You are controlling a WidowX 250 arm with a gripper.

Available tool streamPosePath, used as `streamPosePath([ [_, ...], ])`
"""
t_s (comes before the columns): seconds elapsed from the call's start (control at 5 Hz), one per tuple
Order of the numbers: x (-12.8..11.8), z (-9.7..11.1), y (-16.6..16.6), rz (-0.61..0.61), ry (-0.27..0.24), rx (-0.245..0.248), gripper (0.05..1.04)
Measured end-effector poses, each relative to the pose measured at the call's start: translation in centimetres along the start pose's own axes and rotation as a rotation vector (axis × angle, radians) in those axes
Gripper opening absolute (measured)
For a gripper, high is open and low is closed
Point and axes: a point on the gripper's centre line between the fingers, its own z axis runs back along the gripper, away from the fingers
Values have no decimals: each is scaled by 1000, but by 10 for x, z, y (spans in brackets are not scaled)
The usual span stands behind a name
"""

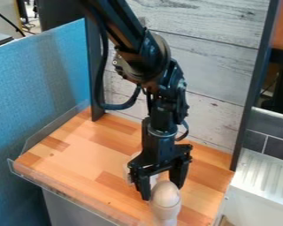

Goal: Move the cup from the lower right to top right

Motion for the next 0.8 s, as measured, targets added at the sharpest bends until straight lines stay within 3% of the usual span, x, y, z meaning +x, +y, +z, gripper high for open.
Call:
streamPosePath([
  [0.2,0,-3,-1,-1,-7,5,994],
  [0.6,0,-6,-3,5,-5,21,855],
  [0.8,1,1,-10,-2,18,4,855],
])
